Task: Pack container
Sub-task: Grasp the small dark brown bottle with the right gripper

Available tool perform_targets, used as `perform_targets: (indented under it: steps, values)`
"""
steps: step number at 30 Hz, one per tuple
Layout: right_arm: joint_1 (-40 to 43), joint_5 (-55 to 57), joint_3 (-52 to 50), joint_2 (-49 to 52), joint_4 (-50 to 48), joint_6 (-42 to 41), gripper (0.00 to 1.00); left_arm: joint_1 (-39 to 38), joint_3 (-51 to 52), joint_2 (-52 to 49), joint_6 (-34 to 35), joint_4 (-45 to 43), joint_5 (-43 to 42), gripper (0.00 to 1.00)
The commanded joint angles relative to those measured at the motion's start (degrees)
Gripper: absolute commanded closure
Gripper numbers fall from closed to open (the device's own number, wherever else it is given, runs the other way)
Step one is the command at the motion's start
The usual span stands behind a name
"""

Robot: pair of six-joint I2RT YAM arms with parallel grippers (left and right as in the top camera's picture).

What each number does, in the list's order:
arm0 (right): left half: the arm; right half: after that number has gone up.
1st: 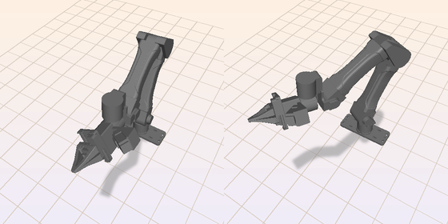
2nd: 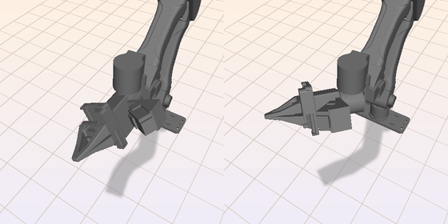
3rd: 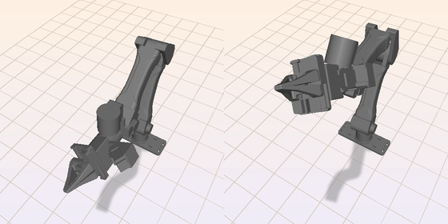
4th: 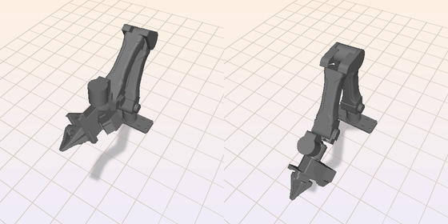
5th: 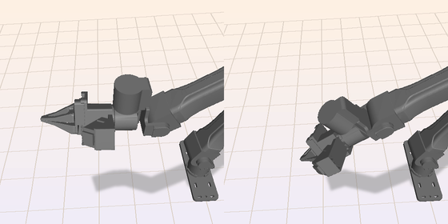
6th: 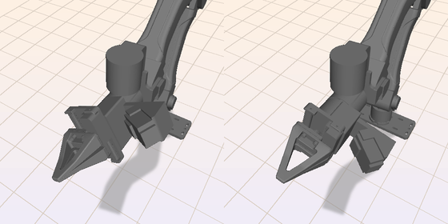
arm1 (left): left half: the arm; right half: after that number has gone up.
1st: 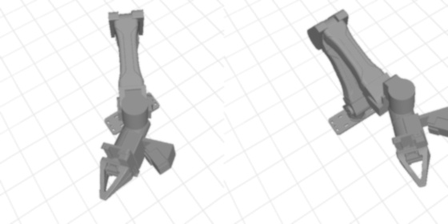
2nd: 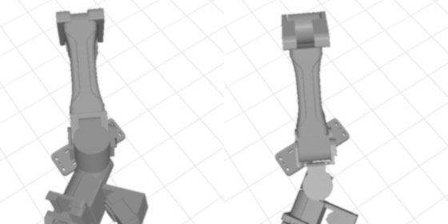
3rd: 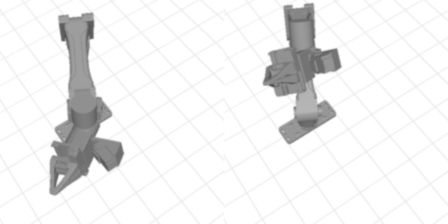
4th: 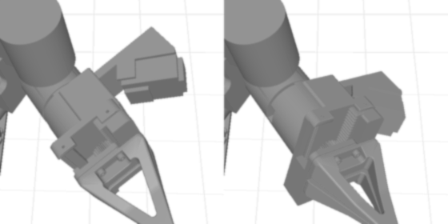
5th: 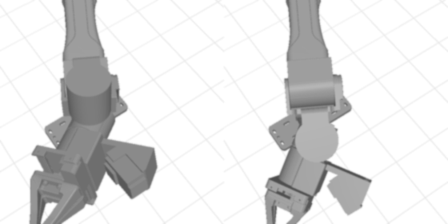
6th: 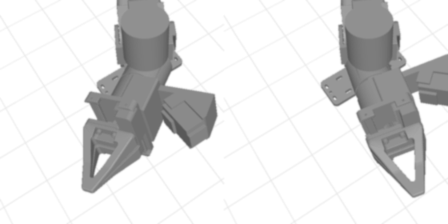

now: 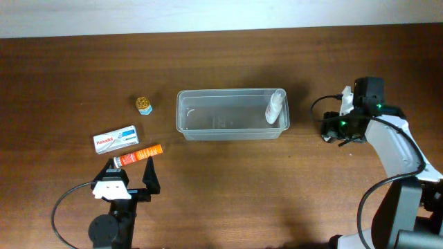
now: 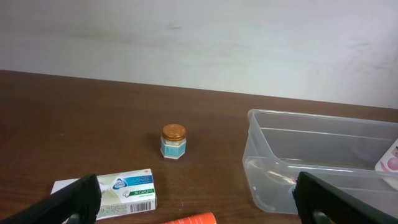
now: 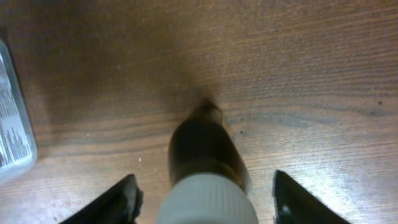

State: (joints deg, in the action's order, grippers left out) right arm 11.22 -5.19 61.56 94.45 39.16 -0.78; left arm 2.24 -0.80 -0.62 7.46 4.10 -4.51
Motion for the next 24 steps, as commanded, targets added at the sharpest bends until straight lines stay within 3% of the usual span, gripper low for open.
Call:
perform_targets:
  steps: [1,6,12,17,24]
  values:
    - [0.07,-0.61,-1.2,0.79,-1.62,0.48,0.44,0.28,0.28,0.28,-0.92,0.11,-0.22,0.01]
    - [0.07,-0.63,-1.4,2.23,-3.91,1.92,0.51,0.28,0.28,0.28,-0.92,0.11,-0.22,0.01]
    - [0.07,-0.59,-1.4,2.47,-5.07,2.49,0.73,0.28,0.28,0.28,-0.92,0.09,-0.22,0.01]
    - [0.07,-0.63,-1.11,2.45,-5.14,2.47,0.84,0.28,0.28,0.28,-0.92,0.11,-0.22,0.01]
    - [0.04,-4.28,4.57,-0.09,-0.33,2.45,0.84,0.28,0.28,0.28,-0.92,0.11,-0.22,0.01]
